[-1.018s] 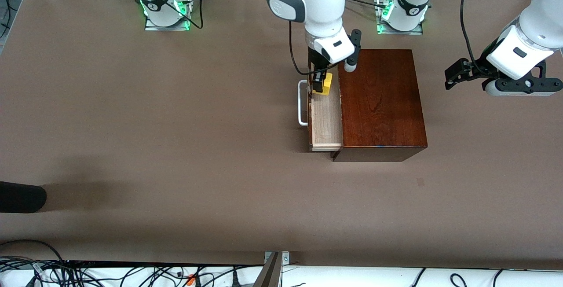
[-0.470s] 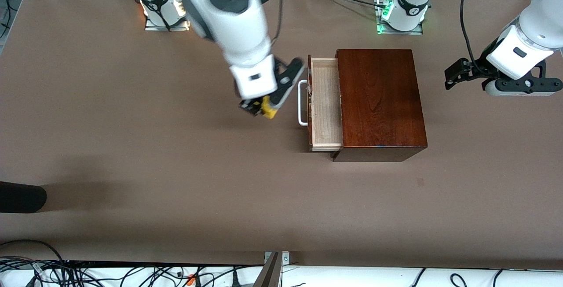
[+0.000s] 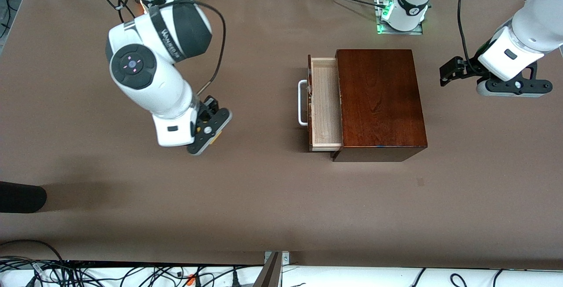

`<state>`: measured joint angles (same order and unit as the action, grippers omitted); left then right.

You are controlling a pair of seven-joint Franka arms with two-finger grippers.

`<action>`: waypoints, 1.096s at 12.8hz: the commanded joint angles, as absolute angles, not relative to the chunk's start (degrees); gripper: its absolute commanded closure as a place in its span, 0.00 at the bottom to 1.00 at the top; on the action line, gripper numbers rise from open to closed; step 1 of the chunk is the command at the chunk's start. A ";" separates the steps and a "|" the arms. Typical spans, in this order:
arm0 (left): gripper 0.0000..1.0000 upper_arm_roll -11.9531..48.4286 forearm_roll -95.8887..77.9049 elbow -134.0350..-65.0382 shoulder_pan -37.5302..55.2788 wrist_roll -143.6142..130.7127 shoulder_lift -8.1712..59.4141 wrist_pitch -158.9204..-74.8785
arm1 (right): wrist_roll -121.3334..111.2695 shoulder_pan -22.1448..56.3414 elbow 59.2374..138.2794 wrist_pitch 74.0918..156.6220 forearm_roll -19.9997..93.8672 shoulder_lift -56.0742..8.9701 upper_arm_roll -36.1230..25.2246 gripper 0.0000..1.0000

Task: Open drawer, take yellow block, close drawer
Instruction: 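Lift the yellow cube out of the drawer with the right gripper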

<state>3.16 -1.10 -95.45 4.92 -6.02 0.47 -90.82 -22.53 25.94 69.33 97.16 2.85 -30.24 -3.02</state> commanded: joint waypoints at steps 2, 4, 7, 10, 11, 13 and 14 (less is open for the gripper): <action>0.00 5.79 -3.67 -91.58 7.72 -0.47 4.04 -87.80 | -18.19 26.37 90.40 104.13 4.92 -19.96 -10.26 0.93; 0.00 6.41 -4.92 -90.62 10.18 7.00 6.23 -87.89 | -18.11 25.15 97.70 110.79 5.01 -19.34 -12.30 0.90; 0.00 7.03 -7.28 -88.35 17.37 8.78 9.21 -89.11 | -17.23 21.36 107.63 121.95 5.10 -19.51 -12.39 0.90; 0.00 7.47 -10.87 -81.50 23.80 17.63 17.46 -89.82 | -15.29 20.66 113.01 128.57 5.27 -20.12 -14.49 0.83; 0.00 7.56 -13.16 -79.47 25.38 19.58 20.36 -90.52 | -14.51 20.65 114.16 130.50 5.27 -20.91 -15.37 0.83; 0.00 7.82 -15.12 -78.49 28.20 23.45 23.11 -94.98 | -12.49 20.65 115.04 132.97 5.27 -22.93 -16.61 0.83; 0.00 7.82 -15.12 -78.66 29.52 25.99 24.25 -98.05 | -12.31 20.57 115.40 134.46 5.36 -23.55 -16.96 0.82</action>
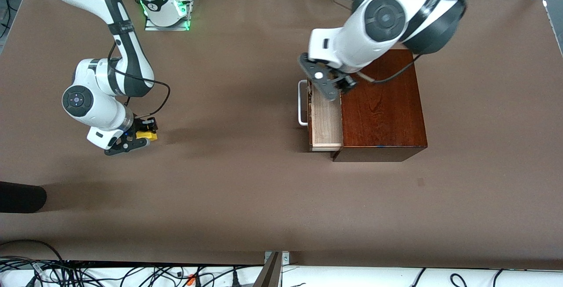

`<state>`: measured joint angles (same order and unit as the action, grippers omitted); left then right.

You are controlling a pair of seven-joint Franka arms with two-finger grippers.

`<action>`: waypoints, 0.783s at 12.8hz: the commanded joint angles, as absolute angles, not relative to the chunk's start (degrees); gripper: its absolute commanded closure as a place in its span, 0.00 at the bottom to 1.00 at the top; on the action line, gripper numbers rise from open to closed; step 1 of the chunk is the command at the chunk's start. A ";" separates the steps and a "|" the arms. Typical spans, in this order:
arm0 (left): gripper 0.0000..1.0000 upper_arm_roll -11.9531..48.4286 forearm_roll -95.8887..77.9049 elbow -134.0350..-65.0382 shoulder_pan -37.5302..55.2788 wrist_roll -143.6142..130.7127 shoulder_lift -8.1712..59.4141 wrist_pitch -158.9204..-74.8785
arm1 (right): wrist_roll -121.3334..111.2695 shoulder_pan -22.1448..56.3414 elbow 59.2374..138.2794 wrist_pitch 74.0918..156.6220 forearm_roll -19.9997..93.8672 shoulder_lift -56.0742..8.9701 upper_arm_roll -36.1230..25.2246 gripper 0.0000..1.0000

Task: Open drawer, take yellow block, close drawer
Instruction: 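Place the cube with the right gripper while the left gripper pushes the drawer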

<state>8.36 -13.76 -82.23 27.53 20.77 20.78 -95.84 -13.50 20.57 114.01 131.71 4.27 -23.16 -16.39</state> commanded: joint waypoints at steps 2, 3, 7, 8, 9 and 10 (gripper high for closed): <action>0.00 7.82 -14.50 -79.45 32.16 33.97 27.14 -104.55 | -12.22 20.57 116.28 137.18 5.54 -24.17 -17.05 0.82; 0.00 7.74 -14.33 -79.45 33.30 38.97 29.25 -107.72 | -12.04 20.57 116.28 138.24 5.97 -25.13 -17.05 0.82; 0.00 7.73 -12.04 -79.63 34.37 57.27 35.15 -112.06 | -12.04 20.57 115.58 145.70 11.94 -30.13 -17.14 0.82; 0.00 7.73 -10.47 -80.85 34.37 59.65 35.24 -111.97 | -12.04 20.57 115.58 147.20 13.43 -31.02 -17.14 0.82; 0.00 7.73 -8.28 -81.99 34.37 60.63 35.24 -111.89 | -12.13 20.48 115.49 147.83 13.97 -31.46 -17.14 0.78; 0.00 7.73 -6.35 -83.13 34.45 60.64 35.24 -111.80 | -12.74 20.39 115.31 147.92 13.97 -31.73 -17.14 0.78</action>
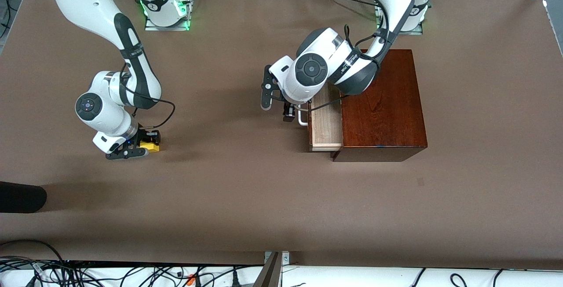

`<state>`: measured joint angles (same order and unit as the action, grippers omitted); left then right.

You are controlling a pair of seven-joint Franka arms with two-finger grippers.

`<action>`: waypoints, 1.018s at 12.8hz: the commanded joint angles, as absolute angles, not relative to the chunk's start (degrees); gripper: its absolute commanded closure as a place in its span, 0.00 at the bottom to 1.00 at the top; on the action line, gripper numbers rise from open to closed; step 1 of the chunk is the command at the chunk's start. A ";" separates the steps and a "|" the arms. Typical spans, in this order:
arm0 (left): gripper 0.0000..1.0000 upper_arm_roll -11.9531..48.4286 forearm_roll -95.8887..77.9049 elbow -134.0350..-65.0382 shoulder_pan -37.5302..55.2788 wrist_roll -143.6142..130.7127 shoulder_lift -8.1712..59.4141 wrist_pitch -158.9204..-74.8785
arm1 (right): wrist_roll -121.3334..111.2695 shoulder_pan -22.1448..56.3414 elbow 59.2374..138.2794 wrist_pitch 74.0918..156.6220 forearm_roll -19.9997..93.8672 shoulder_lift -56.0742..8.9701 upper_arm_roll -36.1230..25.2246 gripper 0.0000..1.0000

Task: Open drawer, take yellow block, close drawer
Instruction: 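Place the cube with the right gripper while the left gripper pushes the drawer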

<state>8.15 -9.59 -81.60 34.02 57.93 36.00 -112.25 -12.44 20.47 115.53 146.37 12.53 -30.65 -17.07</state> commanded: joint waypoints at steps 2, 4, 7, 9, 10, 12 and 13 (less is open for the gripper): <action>0.00 7.73 -3.79 -83.85 34.10 60.82 35.94 -111.36 | -13.18 20.30 114.61 147.75 13.97 -31.64 -17.14 0.57; 0.00 7.65 -2.21 -84.11 33.93 60.82 36.12 -109.96 | -13.44 20.39 114.61 147.48 13.97 -28.85 -17.14 0.00; 0.00 7.12 -0.53 -83.94 33.84 60.82 36.12 -105.92 | -12.92 20.48 114.52 139.53 13.45 -20.16 -17.23 0.00; 0.00 7.03 1.49 -83.67 33.58 60.82 36.04 -103.63 | -12.57 20.39 114.17 132.48 13.45 -14.18 -17.05 0.00; 0.00 7.03 1.84 -83.50 33.23 60.73 35.86 -103.01 | -12.57 20.39 114.08 129.23 13.45 -11.37 -16.96 0.00; 0.00 6.94 2.80 -83.23 32.53 60.82 35.51 -101.17 | -11.78 18.82 112.60 121.07 12.92 -6.79 -16.27 0.00; 0.00 6.94 3.77 -83.15 32.26 60.82 35.33 -100.29 | -11.34 17.59 110.93 117.20 11.09 -5.11 -15.04 0.00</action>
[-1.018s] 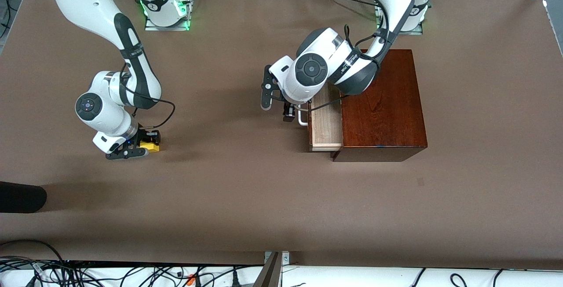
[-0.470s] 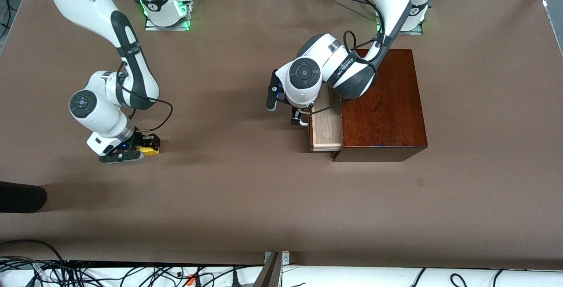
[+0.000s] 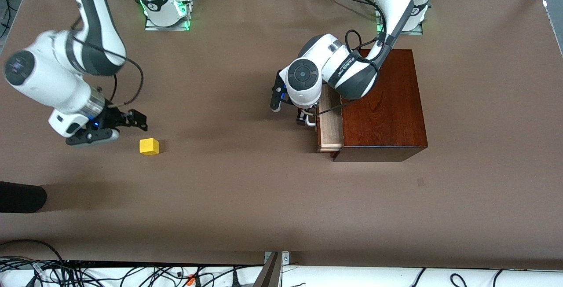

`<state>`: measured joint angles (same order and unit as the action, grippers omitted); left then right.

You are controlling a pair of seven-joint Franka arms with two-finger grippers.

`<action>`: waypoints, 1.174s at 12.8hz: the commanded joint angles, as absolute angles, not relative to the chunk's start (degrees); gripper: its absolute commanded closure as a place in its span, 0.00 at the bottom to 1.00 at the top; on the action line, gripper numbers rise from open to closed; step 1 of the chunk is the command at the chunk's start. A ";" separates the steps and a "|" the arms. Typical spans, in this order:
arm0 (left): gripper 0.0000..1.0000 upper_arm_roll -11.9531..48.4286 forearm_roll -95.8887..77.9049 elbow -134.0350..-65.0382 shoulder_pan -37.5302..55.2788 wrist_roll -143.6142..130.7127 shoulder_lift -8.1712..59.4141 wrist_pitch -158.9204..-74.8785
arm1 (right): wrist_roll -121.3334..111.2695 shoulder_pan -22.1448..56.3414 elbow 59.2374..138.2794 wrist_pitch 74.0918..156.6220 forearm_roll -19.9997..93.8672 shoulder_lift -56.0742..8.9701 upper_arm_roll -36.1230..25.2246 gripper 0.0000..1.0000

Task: Open drawer, take yellow block, close drawer
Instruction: 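Place the cube with the right gripper while the left gripper pushes the drawer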

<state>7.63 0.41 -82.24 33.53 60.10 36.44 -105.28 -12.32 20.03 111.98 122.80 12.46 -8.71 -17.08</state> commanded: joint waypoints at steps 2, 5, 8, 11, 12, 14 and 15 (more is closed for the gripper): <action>0.00 6.94 4.04 -83.14 31.38 60.82 35.16 -98.97 | -11.34 16.00 106.72 110.95 7.83 -2.91 -13.36 0.00; 0.00 6.86 4.13 -83.14 31.03 60.82 35.16 -98.79 | -11.16 15.47 94.78 98.38 5.63 -3.34 -13.01 0.00; 0.00 6.86 5.88 -83.14 30.94 60.82 34.72 -97.65 | -11.78 11.79 90.80 95.63 5.27 -4.30 -9.95 0.00; 0.00 6.77 5.98 -83.14 30.85 60.82 34.45 -96.51 | -11.87 11.86 91.05 94.41 5.19 -4.22 -10.28 0.00; 0.00 6.85 5.98 -83.14 30.68 60.82 34.37 -96.42 | -11.69 11.87 91.05 93.44 5.19 -4.22 -10.28 0.00; 0.00 6.94 5.89 -82.71 30.59 60.65 34.37 -96.42 | -11.95 11.95 90.79 93.78 3.97 -4.22 -10.11 0.00; 0.00 6.94 5.45 -82.27 30.67 60.38 34.37 -96.42 | -11.78 12.30 90.79 93.87 3.09 -4.22 -9.93 0.00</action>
